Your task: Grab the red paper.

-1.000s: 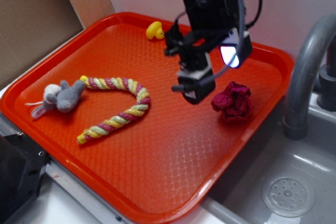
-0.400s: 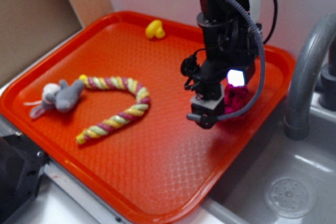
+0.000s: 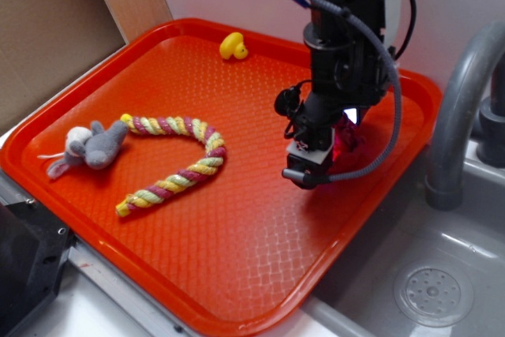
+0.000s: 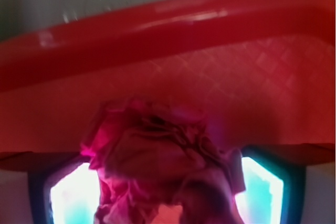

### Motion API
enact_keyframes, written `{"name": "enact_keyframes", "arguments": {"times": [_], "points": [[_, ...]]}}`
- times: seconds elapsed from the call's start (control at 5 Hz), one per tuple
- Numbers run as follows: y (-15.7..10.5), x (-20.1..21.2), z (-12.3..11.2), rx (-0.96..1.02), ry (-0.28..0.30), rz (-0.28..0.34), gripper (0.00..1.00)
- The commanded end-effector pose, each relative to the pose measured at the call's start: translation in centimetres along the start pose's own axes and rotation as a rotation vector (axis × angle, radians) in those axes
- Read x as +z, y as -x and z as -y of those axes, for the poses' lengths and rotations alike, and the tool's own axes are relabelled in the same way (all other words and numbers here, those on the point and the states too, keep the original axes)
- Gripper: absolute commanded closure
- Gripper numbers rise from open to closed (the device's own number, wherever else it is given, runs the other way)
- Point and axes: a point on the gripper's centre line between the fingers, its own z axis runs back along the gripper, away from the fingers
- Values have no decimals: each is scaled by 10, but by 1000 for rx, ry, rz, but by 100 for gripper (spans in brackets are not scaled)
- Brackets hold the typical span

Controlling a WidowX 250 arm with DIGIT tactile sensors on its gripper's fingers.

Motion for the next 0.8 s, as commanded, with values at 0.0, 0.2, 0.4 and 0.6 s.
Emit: {"name": "enact_keyframes", "arguments": {"times": [0.0, 0.2, 0.4, 0.6], "points": [[-21, -4, 30, -34, -66, -48, 99], [-21, -2, 31, -41, -62, -32, 100], [-13, 13, 30, 12, -88, -27, 100], [26, 60, 20, 222, -45, 124, 100]]}}
